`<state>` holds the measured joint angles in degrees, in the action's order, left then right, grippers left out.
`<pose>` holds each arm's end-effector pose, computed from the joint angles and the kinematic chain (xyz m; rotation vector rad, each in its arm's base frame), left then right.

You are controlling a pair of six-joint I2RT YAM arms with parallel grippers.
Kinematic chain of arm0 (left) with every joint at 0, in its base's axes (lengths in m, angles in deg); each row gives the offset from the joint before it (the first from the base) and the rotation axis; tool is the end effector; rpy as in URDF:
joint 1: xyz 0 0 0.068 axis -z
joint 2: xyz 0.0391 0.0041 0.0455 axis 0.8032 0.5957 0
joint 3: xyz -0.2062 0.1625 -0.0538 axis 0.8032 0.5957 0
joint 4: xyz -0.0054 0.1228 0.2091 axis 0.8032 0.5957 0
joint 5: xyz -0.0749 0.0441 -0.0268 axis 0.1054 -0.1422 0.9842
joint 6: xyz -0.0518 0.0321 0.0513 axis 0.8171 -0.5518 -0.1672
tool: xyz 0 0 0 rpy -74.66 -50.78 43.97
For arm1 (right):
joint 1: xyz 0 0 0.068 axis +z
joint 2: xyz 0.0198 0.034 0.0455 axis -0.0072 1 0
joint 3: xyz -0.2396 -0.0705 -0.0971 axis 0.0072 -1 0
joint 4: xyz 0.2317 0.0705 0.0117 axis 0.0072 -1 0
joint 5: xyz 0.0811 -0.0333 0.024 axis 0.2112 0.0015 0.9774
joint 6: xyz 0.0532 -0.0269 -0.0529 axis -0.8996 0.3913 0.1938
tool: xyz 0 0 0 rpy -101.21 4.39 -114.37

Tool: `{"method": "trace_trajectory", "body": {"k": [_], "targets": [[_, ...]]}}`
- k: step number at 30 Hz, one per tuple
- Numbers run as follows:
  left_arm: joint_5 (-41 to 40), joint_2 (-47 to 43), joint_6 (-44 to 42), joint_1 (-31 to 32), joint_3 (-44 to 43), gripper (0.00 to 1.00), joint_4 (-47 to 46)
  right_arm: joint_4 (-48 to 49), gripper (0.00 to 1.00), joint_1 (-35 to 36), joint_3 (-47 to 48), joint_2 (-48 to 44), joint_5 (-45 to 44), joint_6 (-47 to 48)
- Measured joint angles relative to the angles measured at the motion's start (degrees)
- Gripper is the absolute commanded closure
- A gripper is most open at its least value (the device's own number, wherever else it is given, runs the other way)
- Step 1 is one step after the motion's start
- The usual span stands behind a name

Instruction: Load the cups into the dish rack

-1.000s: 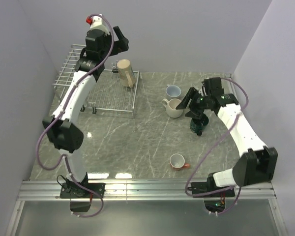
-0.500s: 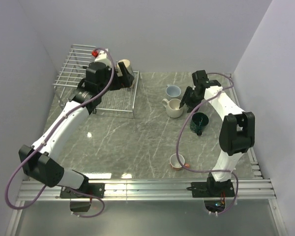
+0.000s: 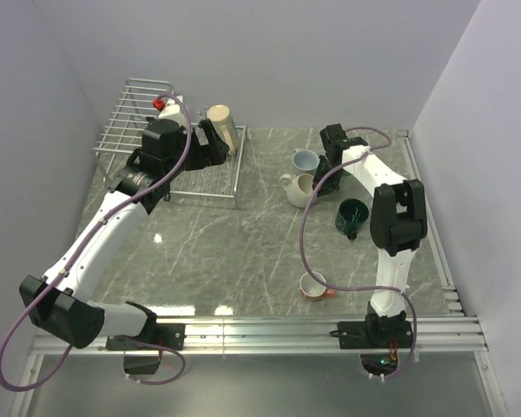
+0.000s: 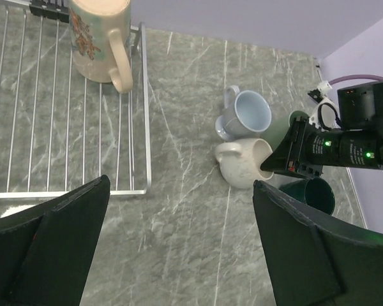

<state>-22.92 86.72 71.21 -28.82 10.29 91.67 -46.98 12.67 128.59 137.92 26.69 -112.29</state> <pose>0.2806 -0.1236 0.3929 -0.1309 1.9374 -0.5755 0.4047 0.0981 0.1878 0.4379 2.7685 0.2762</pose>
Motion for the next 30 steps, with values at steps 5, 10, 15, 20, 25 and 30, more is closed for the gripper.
{"method": "trace_trajectory", "body": {"k": [5, 10, 15, 20, 25, 30], "targets": [[1.5, 0.2, 0.0, 0.0, 0.0, 0.01, 1.4, 0.1, 1.0, 0.7, -1.8, 0.5, -1.2, 0.3], [5.6, 0.7, 0.2, 0.0, 0.8, 0.01, 1.3, 2.7, 1.0, 0.7, -5.2, -1.7, -0.7, 0.3], [16.4, 0.7, 3.2, -1.0, 4.7, 0.0, -3.6, 2.0, 1.0, 0.7, -9.8, -6.2, 2.2, 0.7], [32.2, 0.7, 10.5, -4.9, 12.9, 0.01, -16.8, 3.1, 1.0, 0.8, -12.1, -15.2, 13.5, -0.5], [39.8, 0.5, 13.4, -6.3, 16.9, 0.01, -24.5, 9.3, 1.0, 1.6, -14.1, -25.7, 29.5, -7.5], [42.4, -0.5, 15.3, -5.9, 16.9, 0.01, -30.9, 13.2, 1.0, 5.2, -14.6, -30.1, 40.2, -14.4]]}}
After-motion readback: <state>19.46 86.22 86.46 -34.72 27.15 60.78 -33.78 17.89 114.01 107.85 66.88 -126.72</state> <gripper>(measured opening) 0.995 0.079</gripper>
